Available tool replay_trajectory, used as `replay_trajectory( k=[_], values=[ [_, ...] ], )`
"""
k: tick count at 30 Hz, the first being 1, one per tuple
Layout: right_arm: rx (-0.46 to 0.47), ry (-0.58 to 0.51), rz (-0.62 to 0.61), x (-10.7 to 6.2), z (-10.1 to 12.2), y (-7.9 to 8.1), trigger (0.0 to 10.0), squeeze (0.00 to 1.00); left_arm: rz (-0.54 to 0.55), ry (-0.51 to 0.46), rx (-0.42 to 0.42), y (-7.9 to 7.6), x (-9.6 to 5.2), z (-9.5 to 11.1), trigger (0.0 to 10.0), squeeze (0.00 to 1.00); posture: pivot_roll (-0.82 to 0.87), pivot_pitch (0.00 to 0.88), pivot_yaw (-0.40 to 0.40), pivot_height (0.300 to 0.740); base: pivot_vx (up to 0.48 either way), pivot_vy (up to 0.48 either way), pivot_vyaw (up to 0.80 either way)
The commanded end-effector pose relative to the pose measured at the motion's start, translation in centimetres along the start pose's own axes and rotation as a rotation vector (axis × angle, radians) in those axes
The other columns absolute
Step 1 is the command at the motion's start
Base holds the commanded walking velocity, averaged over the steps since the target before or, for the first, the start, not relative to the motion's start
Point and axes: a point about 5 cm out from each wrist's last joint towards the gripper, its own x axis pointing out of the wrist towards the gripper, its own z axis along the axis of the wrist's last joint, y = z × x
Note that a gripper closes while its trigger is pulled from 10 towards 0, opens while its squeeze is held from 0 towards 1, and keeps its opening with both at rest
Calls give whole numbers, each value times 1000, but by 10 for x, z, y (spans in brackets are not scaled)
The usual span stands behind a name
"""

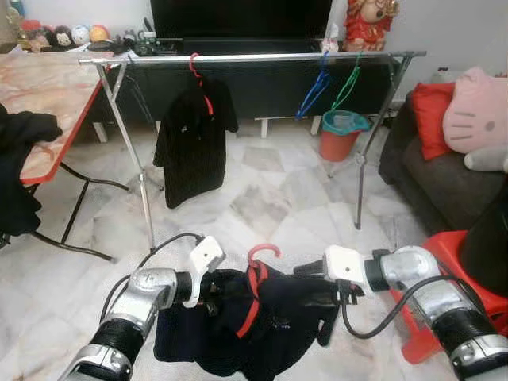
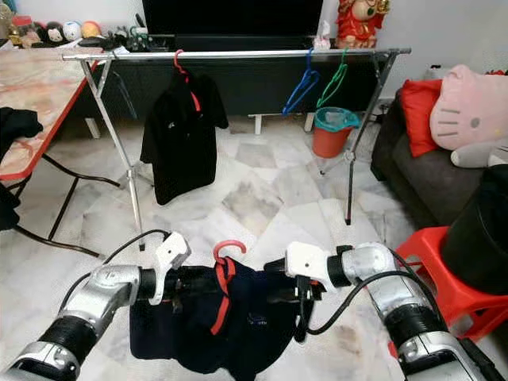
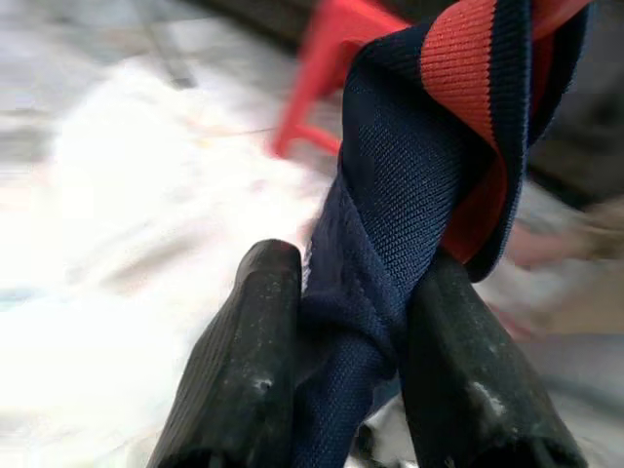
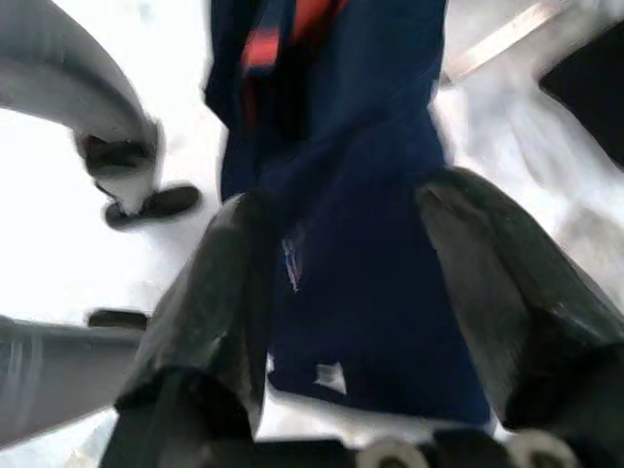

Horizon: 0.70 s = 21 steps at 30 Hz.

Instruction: Hang hanger

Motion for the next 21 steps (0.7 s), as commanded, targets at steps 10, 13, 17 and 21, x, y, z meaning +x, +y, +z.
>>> replay_trajectory(
  k=[10, 13, 17, 21],
  values=[
    [397, 3, -715, -20, -38, -26, 10000, 0, 479, -56, -28, 25, -3, -2, 7961, 0, -145, 0, -72, 740, 0, 0, 0],
    [633, 20, -912, -12, -63, -9, 10000, 0, 530, -85, -31, 24, -5, -7, 10000, 0, -153, 0, -64, 740, 0, 0, 0],
    [836, 40, -1012, 9, -85, 25, 10000, 0, 632, -153, -50, 27, -17, -11, 10000, 0, -146, 0, -51, 740, 0, 0, 0],
    [995, 82, -1108, 20, -105, 62, 10000, 0, 763, -232, -82, 31, -38, -18, 10000, 0, -136, 0, -52, 740, 0, 0, 0]
  ],
)
